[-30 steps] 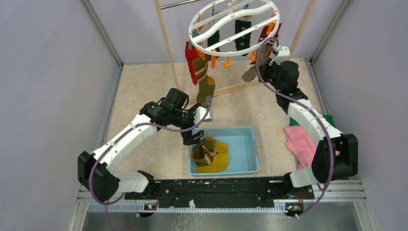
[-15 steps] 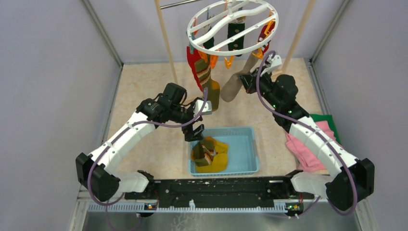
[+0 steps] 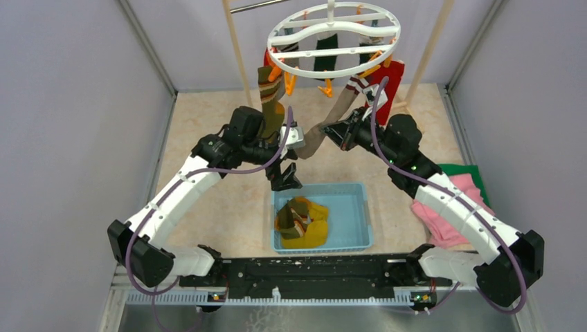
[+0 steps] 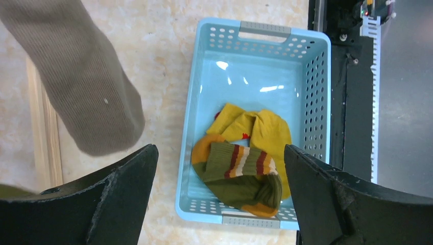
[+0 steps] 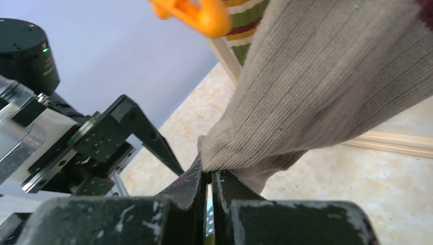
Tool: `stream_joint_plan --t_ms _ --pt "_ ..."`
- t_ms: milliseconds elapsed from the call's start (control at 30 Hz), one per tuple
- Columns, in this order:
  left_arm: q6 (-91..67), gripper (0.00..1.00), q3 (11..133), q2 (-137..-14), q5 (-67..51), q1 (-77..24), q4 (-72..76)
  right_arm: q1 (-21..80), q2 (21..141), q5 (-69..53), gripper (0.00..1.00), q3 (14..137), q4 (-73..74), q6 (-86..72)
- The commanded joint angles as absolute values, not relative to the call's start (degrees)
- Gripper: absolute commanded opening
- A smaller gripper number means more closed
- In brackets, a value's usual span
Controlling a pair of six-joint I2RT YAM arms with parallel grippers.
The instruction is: Remove the socks clipped to the hanger
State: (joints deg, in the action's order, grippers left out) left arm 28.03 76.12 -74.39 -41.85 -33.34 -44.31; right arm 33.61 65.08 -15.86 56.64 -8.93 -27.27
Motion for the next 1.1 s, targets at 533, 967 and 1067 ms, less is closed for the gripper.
stream_joint_plan --t_ms 533,967,1067 --pt "21.85 0.90 82.06 -79.89 -37.07 -33.14 -27.68 36.48 64.10 -22.53 0.00 60.14 -12.08 -36.58" --pt "22.06 0.70 84.65 -80.50 -43.62 -33.22 -29.13 36.90 66.25 -24.22 0.03 62.67 -9.74 -36.72" --pt "22.04 0.35 84.91 -80.77 -44.28 -33.23 -29.34 36.87 66.55 -24.30 0.15 63.83 -7.97 -36.17"
